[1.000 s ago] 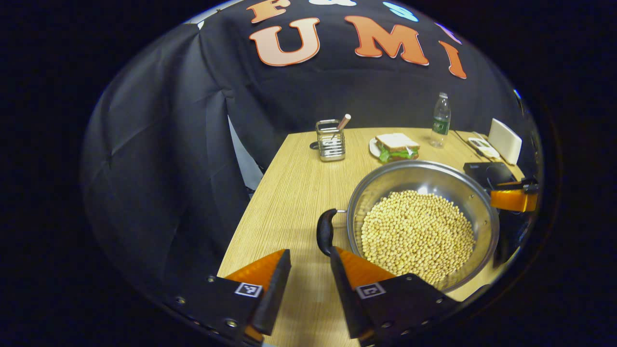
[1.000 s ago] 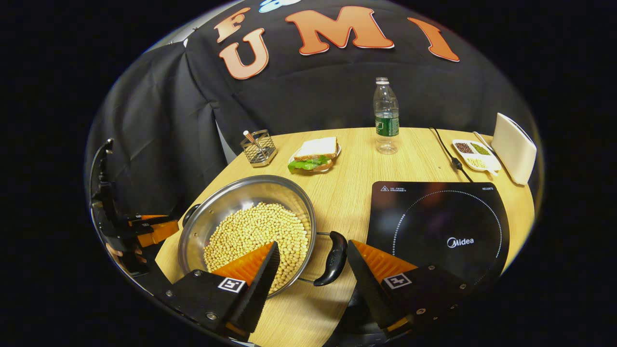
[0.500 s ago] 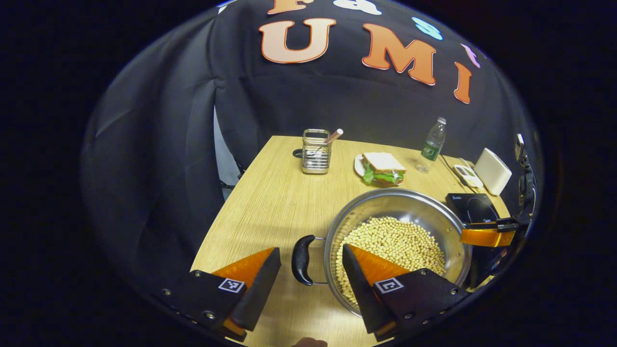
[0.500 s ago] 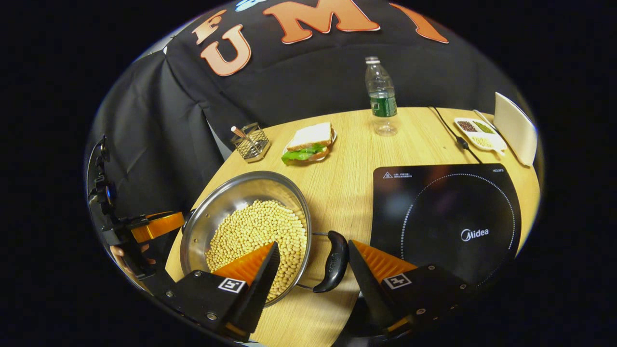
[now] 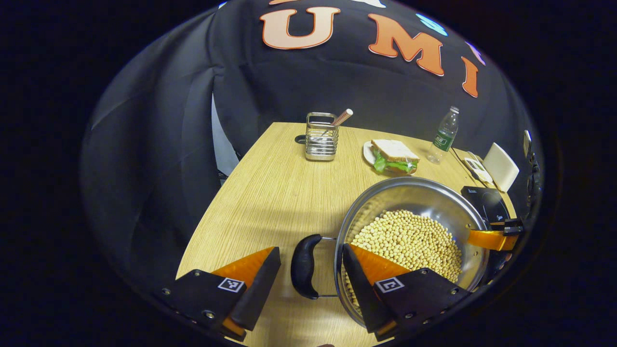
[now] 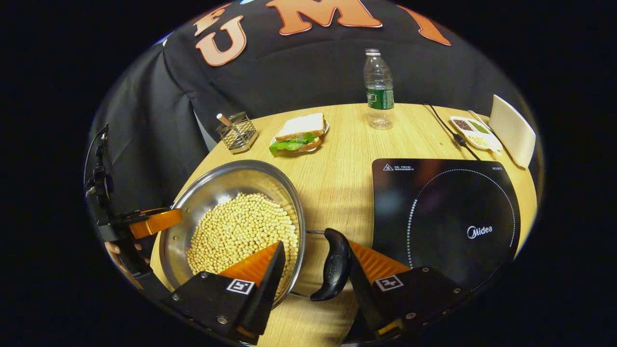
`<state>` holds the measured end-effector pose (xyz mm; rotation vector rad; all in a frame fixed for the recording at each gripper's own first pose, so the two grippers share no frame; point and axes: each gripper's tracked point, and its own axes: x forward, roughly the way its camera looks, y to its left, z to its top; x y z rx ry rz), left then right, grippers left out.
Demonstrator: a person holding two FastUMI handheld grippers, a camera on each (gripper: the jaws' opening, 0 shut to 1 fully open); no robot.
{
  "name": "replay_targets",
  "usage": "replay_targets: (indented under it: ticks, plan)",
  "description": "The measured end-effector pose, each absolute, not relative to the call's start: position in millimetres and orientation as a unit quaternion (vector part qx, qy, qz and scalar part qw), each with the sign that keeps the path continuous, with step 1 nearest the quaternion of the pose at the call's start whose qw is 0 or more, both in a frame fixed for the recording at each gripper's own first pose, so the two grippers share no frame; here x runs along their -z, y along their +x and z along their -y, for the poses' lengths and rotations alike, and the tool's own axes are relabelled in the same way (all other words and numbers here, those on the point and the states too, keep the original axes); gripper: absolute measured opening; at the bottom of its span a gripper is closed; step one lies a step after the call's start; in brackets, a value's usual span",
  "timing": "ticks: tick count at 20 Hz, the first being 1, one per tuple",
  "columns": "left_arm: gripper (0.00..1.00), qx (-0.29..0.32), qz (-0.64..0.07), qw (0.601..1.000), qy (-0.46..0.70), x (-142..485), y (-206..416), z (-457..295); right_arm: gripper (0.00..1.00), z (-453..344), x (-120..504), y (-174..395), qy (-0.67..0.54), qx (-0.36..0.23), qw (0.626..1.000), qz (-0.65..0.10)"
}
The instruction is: First push the handle of the pot to place it horizontally, then grasp the pot with both hands and set it on the induction cooktop.
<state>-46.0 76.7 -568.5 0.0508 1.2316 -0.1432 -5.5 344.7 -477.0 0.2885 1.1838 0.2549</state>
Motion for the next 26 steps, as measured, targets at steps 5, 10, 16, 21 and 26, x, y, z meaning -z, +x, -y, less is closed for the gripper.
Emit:
replay_targets:
  ticks: [5, 10, 16, 21, 26]
  plan:
    - [0.83, 0.064, -0.575, 0.815, 0.037, 578.1, -48.9, -71.6, 0.74, -345.9, 483.2, -2.5, 0.124, -0.114, 0.817, -0.551]
    - [0.83, 0.053, -0.563, 0.823, 0.053, 577.0, -48.1, -75.7, 0.77, -347.1, 488.5, 1.1, 0.115, -0.104, 0.824, -0.544]
    - [0.76, 0.048, -0.544, 0.834, 0.077, 577.0, -45.4, -74.0, 0.70, -343.8, 496.1, 2.8, 0.089, -0.095, 0.832, -0.539]
    - [0.67, 0.047, -0.533, 0.840, 0.088, 573.8, -47.0, -75.5, 0.63, -350.0, 499.1, 3.1, 0.098, -0.118, 0.819, -0.553]
    - [0.64, 0.033, -0.504, 0.858, 0.093, 562.6, -46.3, -75.4, 0.58, -351.4, 497.5, 1.0, 0.091, -0.137, 0.813, -0.558]
